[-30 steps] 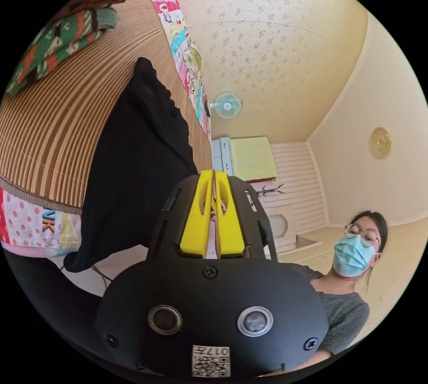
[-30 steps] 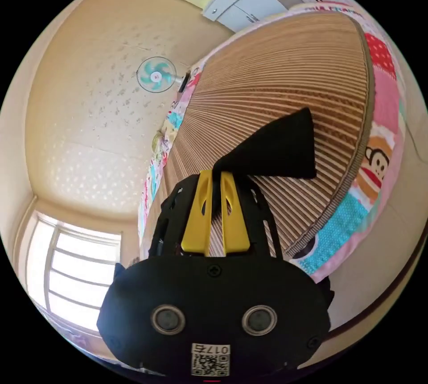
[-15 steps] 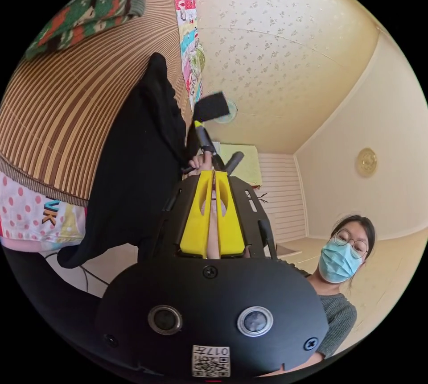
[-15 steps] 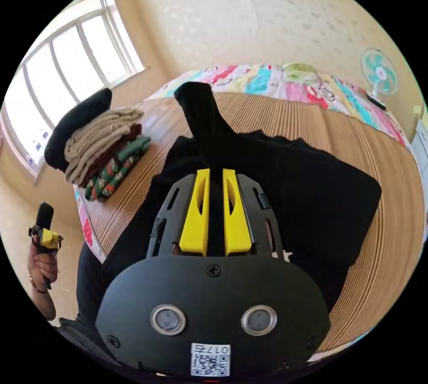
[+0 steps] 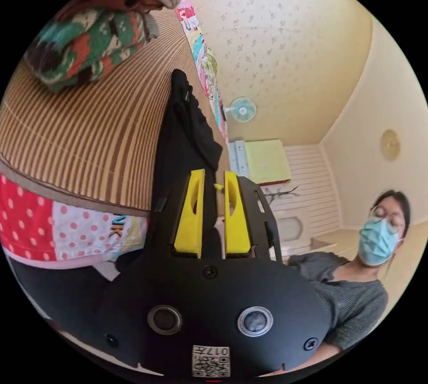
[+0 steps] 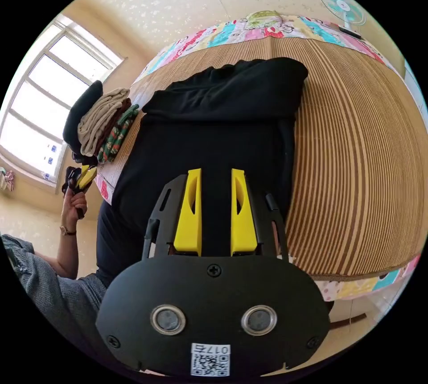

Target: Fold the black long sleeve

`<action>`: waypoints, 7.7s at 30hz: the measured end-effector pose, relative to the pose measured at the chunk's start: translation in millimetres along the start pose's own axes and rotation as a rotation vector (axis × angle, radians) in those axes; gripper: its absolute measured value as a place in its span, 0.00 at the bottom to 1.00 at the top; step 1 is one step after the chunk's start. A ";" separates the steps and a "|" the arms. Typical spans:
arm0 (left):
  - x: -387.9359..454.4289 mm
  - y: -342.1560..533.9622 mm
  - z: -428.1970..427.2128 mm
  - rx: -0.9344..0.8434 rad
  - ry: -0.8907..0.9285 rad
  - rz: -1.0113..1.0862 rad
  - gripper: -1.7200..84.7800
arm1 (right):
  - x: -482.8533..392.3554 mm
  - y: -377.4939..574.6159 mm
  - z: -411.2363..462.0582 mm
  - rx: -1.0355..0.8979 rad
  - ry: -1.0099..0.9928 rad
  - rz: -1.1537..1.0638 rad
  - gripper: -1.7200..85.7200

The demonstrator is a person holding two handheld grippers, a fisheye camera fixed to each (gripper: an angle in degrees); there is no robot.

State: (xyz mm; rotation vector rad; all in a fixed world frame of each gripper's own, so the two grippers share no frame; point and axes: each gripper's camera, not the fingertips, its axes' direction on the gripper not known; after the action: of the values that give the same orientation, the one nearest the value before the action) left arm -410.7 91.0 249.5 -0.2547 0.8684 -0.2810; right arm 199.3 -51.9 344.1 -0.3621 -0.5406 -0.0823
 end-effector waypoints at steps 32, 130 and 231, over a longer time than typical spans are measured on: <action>-15.6 16.2 61.0 -0.324 0.642 0.062 0.07 | 131.4 66.9 52.4 -0.529 -0.087 0.060 0.19; -50.4 -160.7 132.2 0.153 -0.129 -0.135 0.16 | -10.7 -141.1 -30.5 0.348 0.299 0.110 0.10; 229.0 -2.0 38.6 0.097 -0.292 0.403 0.02 | 451.3 381.0 -140.0 0.592 -0.683 0.480 0.03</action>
State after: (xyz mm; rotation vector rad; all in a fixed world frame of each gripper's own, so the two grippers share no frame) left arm -240.4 14.5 111.3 -0.0251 0.5978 0.0894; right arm 719.0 261.7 345.9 0.0837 -1.0977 0.6775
